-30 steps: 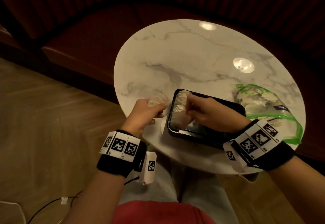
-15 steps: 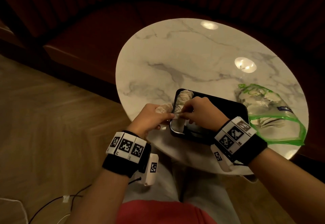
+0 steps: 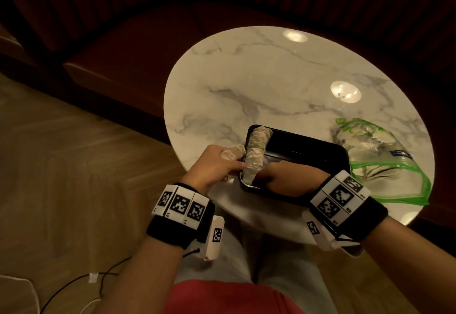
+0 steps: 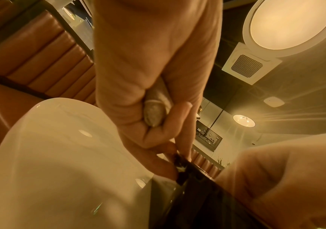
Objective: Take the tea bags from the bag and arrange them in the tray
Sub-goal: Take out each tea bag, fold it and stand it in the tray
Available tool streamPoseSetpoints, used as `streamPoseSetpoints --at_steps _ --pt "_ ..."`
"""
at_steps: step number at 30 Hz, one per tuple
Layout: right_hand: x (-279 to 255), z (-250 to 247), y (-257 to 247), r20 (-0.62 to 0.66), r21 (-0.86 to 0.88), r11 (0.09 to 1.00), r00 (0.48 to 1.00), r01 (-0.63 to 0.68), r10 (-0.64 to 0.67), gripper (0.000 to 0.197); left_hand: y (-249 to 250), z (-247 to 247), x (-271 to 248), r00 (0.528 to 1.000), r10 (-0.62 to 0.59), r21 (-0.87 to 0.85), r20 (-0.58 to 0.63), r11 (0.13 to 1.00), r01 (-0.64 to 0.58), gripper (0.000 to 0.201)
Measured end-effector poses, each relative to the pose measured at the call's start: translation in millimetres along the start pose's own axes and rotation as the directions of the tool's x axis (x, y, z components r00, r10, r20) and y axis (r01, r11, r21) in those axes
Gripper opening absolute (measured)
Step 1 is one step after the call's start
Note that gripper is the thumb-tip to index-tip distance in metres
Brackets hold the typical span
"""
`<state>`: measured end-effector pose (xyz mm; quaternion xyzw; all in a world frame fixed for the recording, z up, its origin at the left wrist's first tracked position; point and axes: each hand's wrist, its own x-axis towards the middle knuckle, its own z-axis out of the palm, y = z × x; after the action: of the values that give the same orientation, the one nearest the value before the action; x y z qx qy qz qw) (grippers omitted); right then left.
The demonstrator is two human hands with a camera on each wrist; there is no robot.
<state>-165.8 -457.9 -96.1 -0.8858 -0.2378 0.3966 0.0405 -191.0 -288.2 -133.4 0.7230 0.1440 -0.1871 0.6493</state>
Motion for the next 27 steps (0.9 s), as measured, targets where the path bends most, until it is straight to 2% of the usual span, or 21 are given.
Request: streamPoseSetpoints --at_steps 4,10,19,21,23,27 --pt "1.3 -1.4 -1.6 -0.067 0.090 0.995 0.997 0.038 -0.032 0.047 -0.2 0.0 0.2 1.000 0.002 0.005 -0.005 1.000 -0.002 0.010" --pt "6.1 3.8 -1.6 0.027 0.043 0.998 0.999 -0.041 0.040 0.052 -1.0 1.9 0.2 1.000 0.001 0.010 -0.002 1.000 -0.001 0.010" --pt "5.8 7.1 -2.9 -0.031 0.081 0.996 0.999 -0.032 0.035 0.046 1.2 0.0 -2.6 1.000 0.016 0.035 0.008 0.999 -0.016 0.014" --pt "2.1 2.2 -1.7 -0.091 0.079 0.997 0.996 0.001 0.007 0.036 1.9 -3.3 -2.3 1.000 0.020 0.042 -0.001 0.999 -0.020 0.021" --pt "-1.8 -5.1 0.3 -0.231 0.114 0.992 0.973 0.046 -0.018 0.024 4.0 -7.4 -1.6 0.999 0.035 0.043 -0.024 0.998 -0.034 0.025" --pt "-3.8 -16.1 0.9 -0.543 0.284 0.935 0.839 0.212 -0.026 0.017 11.1 -9.7 -3.5 0.997 0.081 0.047 0.001 0.996 -0.081 0.027"
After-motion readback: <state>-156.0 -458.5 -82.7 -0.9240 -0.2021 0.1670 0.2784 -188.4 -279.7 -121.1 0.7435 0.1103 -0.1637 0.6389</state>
